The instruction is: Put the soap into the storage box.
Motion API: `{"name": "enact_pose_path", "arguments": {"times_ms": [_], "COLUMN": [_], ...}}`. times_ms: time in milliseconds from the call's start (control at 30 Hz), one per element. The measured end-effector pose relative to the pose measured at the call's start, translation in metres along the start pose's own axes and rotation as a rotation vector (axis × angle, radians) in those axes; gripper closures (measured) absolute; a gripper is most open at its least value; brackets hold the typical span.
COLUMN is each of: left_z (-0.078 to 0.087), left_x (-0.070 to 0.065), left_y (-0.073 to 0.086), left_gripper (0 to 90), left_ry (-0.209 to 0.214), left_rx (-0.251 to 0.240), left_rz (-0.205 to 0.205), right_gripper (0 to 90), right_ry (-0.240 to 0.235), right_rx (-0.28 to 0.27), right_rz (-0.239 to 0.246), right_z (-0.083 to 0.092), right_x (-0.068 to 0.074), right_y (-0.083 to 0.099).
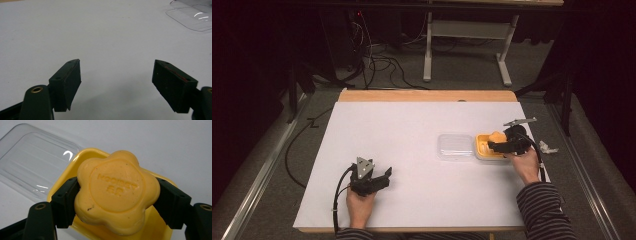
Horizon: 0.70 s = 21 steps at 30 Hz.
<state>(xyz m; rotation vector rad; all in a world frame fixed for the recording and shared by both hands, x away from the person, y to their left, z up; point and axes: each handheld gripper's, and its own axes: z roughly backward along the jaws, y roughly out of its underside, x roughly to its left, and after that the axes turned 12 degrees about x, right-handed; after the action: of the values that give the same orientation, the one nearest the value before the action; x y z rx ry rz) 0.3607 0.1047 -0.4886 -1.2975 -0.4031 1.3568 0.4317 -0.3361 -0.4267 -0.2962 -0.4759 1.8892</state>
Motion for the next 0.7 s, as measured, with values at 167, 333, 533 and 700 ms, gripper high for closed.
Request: {"name": "enact_pose_path", "arguments": {"times_ms": [167,333,533,700], "left_z": [0.0,0.0,0.001,0.001], "left_x": [0.0,-0.001,-0.001,-0.001], "left_y": [0.0,0.001,0.001,0.001], "left_gripper": [23.8,23.7,23.7,23.6], "left_ry": [-0.002,0.0,0.003,0.003], "left_rx": [-0.002,-0.007,-0.007,-0.009], "left_rz": [0.0,-0.006,-0.007,-0.015], "right_gripper": [27.7,27.6,27.6,27.3], "right_ry": [-0.004,0.015,0.025,0.027], "right_rx": [0.013,0.05,0.07,0.082], "right_rz": [-0.004,0.032,0.039,0.031], "right_z": [-0.002,-0.009,-0.014,-0.019], "right_x": [-0.001,0.006,0.009,0.007], "right_y": [0.0,-0.002,-0.004,-0.004]}}
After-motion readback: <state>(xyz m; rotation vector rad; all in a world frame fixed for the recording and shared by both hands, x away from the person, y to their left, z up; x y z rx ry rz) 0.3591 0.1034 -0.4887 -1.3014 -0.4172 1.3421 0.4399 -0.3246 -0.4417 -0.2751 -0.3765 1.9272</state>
